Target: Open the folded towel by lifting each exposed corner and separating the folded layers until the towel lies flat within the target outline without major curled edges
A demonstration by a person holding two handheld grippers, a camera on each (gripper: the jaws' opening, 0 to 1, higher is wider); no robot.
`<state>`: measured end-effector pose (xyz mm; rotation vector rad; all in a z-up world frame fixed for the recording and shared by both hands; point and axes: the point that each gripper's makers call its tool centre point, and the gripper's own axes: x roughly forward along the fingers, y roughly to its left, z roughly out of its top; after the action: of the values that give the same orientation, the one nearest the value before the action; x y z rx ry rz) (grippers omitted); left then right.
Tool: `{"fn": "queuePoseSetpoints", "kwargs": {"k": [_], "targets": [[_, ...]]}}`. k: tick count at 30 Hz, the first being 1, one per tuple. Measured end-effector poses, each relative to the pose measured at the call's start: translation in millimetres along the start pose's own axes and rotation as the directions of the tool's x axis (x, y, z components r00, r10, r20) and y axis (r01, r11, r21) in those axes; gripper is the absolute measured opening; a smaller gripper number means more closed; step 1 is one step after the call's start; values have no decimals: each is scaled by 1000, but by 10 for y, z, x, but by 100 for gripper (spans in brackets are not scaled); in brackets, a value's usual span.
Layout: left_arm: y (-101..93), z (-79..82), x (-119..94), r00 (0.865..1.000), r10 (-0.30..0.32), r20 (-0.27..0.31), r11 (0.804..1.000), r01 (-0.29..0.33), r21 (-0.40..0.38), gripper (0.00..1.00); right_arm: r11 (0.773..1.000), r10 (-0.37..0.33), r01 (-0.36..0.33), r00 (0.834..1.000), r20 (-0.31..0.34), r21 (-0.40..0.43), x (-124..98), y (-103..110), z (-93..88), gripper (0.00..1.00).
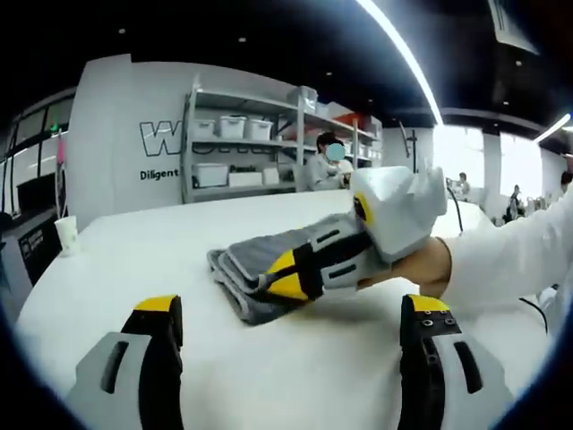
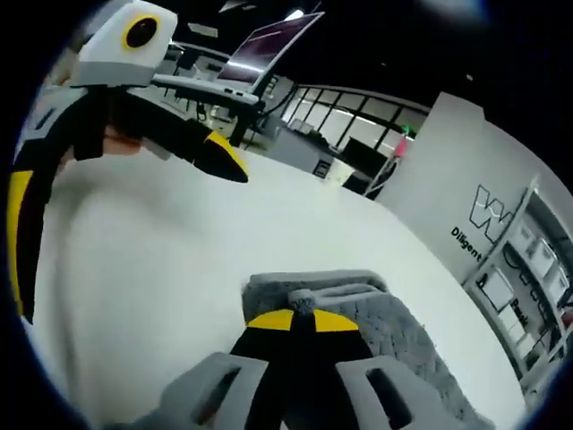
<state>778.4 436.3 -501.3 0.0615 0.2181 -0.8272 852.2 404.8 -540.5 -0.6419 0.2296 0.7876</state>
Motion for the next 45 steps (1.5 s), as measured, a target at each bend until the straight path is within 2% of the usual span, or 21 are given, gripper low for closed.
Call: {"fn": "queuePoseSetpoints", "kwargs": {"k": [6,10,18,25,36,45], "targets": [[15,-10,1,1000,4,-2,1000,-4,-5,100,996,-35,30,997,68,79,-110,-145,100,0],[23,-26,6,1000,7,-7,1000,-7,-6,100,987,-84,68,991,108,146,-252,-351,150,0],[31,-50,12,1000,13,-16,1000,-13,-4,100,965,-171,143,979,114,220,-581,-716,46,0],[37,-53,5,1000,16,-18,1000,-16,-5,100,953,-243,218,965,95,212,-793,-1031,-50,0],[59,-48,-16,1000,21,-13,1000,-22,-11,100,938,-311,298,949,50,179,-1026,-1362,-227,0],[66,-43,-26,1000,24,-8,1000,-24,-14,100,913,-380,375,925,4,161,-1294,-1684,-413,0]]}}
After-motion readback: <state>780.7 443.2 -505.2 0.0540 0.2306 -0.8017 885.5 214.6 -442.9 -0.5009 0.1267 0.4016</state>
